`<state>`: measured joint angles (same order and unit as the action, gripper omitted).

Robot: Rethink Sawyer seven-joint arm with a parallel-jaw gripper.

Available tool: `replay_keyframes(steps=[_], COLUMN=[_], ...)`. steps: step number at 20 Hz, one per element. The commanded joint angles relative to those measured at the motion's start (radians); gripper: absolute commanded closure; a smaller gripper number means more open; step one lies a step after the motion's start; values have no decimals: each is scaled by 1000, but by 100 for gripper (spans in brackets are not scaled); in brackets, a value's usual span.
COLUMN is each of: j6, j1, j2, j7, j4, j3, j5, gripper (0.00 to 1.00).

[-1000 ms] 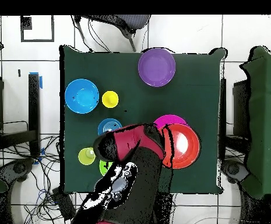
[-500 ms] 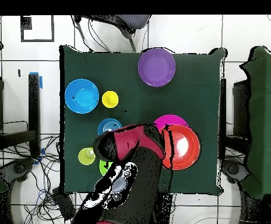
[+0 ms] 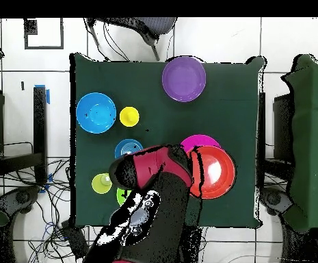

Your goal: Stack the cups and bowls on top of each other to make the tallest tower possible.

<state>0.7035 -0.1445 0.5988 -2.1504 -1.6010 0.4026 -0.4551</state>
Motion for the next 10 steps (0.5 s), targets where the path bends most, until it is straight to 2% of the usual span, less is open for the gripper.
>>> replay_keyframes(steps=[1,10], j6=[-29,-41], j1=[-18,-20], j2=[-22,-20], j7=[51,41], j4=[64,53], j3=[-107,-104], j5=[-66,-72], gripper=[100,100])
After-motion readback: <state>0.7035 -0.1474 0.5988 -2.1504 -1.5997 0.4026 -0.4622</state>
